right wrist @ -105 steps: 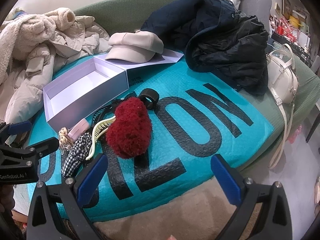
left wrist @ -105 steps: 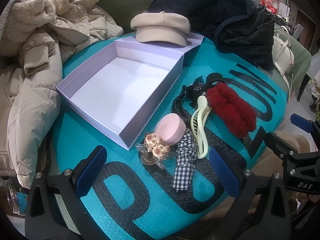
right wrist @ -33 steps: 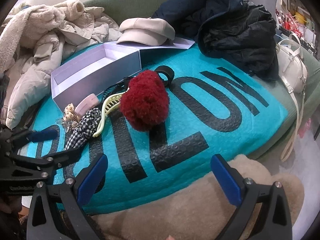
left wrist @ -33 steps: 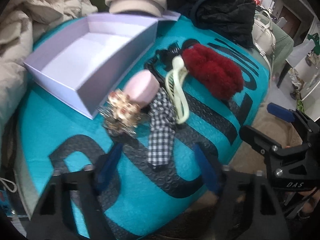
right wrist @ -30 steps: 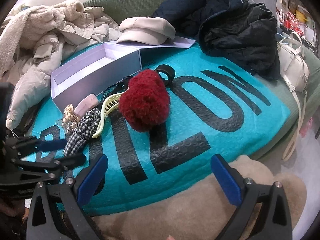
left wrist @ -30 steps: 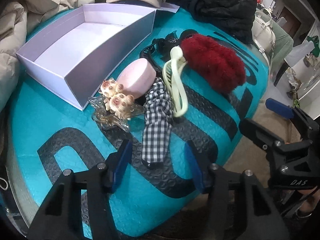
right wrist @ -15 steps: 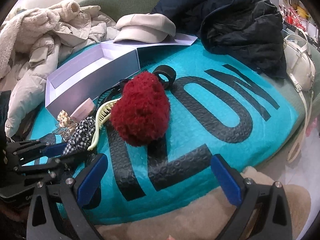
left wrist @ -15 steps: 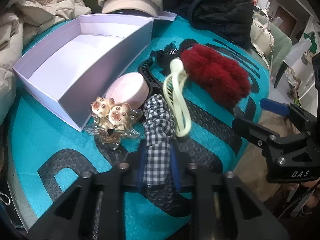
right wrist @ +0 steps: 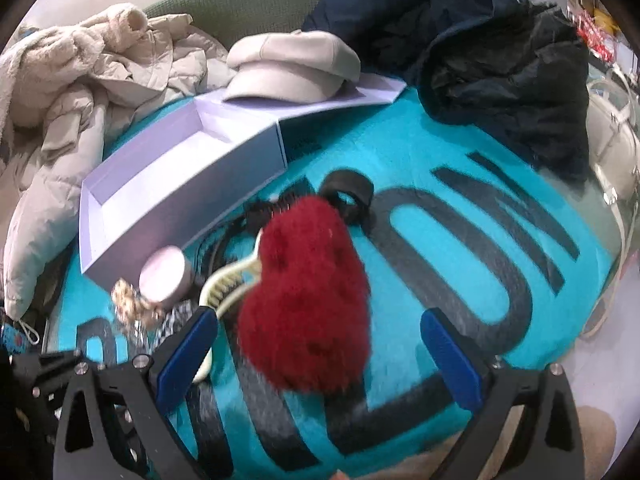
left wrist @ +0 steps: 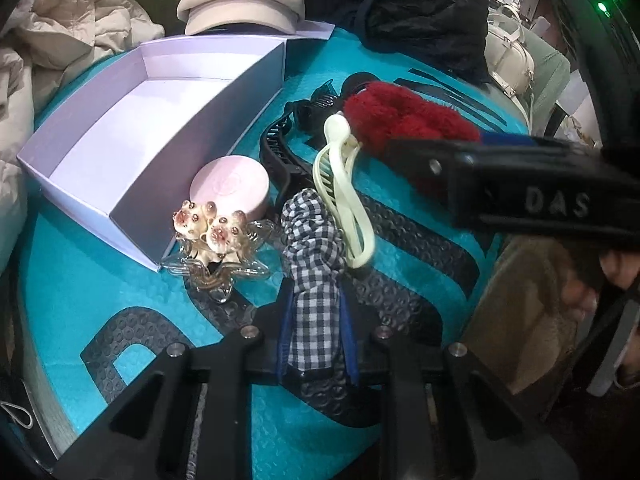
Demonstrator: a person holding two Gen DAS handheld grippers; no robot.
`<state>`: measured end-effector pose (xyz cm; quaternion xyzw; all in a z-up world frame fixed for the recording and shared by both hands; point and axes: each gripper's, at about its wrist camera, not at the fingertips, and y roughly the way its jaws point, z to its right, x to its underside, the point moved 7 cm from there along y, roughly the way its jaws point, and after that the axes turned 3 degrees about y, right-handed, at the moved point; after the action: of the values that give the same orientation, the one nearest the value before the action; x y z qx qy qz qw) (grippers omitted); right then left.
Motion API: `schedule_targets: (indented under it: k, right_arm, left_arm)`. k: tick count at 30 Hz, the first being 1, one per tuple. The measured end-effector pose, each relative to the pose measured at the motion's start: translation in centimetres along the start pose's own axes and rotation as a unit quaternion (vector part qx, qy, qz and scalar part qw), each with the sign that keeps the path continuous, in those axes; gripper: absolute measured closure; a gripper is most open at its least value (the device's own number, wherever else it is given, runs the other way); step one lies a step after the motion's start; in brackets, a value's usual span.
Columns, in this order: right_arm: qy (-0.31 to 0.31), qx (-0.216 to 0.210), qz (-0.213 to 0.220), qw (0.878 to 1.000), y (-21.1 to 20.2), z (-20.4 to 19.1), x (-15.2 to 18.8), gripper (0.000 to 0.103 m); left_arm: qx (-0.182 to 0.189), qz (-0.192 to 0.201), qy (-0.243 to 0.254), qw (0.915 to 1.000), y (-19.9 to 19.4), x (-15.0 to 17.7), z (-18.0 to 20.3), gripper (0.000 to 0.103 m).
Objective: Organize objects
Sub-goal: 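Grasp the red fuzzy scrunchie with the right tool while the left tool grasps the gingham scrunchie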
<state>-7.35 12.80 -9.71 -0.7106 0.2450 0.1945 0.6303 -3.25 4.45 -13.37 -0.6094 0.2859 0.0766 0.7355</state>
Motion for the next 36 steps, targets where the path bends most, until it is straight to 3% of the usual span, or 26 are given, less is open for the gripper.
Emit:
schedule_targets:
  k: [5,10,12,18,27,36]
  right_arm:
    - [-0.019,0.022,0.001,1.000,1.0,0.0,-1.2,0.009]
    - [-0.010,0.012,-0.021,1.000,2.5,0.6,-1.3,0.016]
    - [-0.004,0.008,-0.032,0.999,3.0,0.8,-0.9,0.036]
    - [0.006,0.004,-0.031,1.000,3.1,1.9,-0.2,0.057]
    - [-0.016,-0.014,-0.011,1.000,1.8,1.6,1.3,0.063]
    - [-0.019,-0.021,-0.001,1.000,1.4,1.5,1.8,0.063]
  left_arm:
    - [0.012,-0.002,-0.016,0.9998,0.3,-0.6,-0.7,0.083]
    - [0.028,-0.005,-0.025,0.9993,0.6,-1.1,-1.0,0.083]
    - [0.030,-0.008,-0.029,0.9991,0.9,-1.3,-1.0,0.083]
    - [0.031,-0.016,-0.036,0.9988,1.6,-2.2,-0.9,0.079]
    - [-0.002,-0.009,-0.012,0.9999,2.5,-2.9,0.1,0.078]
    - [0.021,-0.020,-0.043,0.9986,1.8,-2.4,-0.1,0.084]
